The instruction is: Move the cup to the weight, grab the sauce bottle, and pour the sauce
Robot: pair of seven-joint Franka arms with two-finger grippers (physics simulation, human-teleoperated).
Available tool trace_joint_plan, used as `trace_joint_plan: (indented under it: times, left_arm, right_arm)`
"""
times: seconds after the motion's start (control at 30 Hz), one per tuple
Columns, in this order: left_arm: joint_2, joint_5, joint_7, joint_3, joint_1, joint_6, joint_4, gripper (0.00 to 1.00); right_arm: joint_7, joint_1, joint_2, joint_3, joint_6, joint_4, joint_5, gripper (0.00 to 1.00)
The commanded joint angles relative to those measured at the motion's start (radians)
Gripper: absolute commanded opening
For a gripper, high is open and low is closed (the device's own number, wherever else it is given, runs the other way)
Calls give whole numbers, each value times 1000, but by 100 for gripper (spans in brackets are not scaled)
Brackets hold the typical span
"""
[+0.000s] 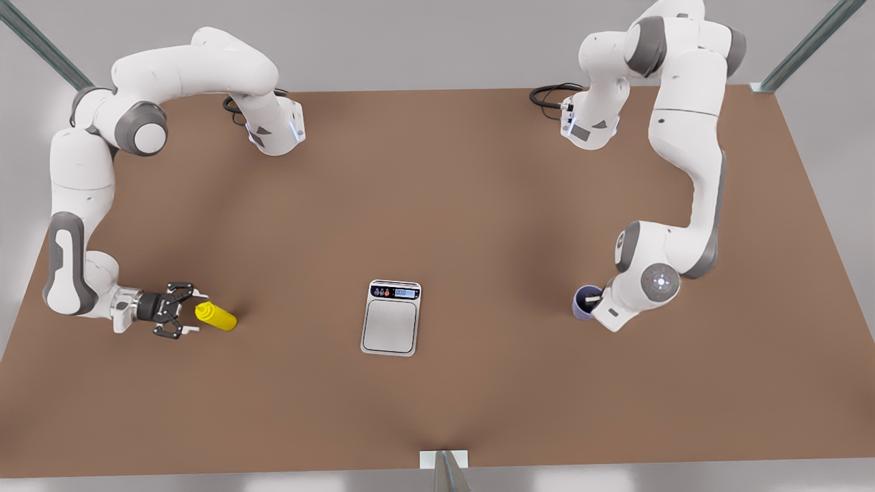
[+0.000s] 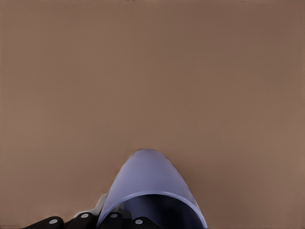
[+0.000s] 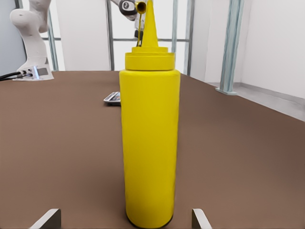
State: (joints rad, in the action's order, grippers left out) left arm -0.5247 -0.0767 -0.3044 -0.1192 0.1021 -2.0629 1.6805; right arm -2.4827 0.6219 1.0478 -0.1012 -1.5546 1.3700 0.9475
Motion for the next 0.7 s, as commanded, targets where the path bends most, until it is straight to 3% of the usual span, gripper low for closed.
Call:
trace_joint_plan:
  times: [0.0,0.07,0.17,0.4,0.57,0.67]
  left_arm:
    - [-1,103,-18,-8,-1,0,-4,21]
    - [-3,104,-134,-71,11,0,-30,21]
    - [-28,178,-418,-73,123,0,-104,21]
    - [-218,178,-765,-125,306,-11,-347,21]
    - [-262,153,-805,-120,421,-131,-378,21]
    - [-419,110,-874,-117,465,-137,-617,21]
  right_arm:
    - [-1,-1,0,0,-2,1,5,100]
    - [-1,-2,0,0,-21,0,8,100]
    - [-1,-16,0,0,-21,1,13,100]
    - [1,-45,-2,0,-21,18,31,100]
    - [18,-71,-2,0,-22,21,51,100]
    - [18,-85,-3,2,-24,26,62,100]
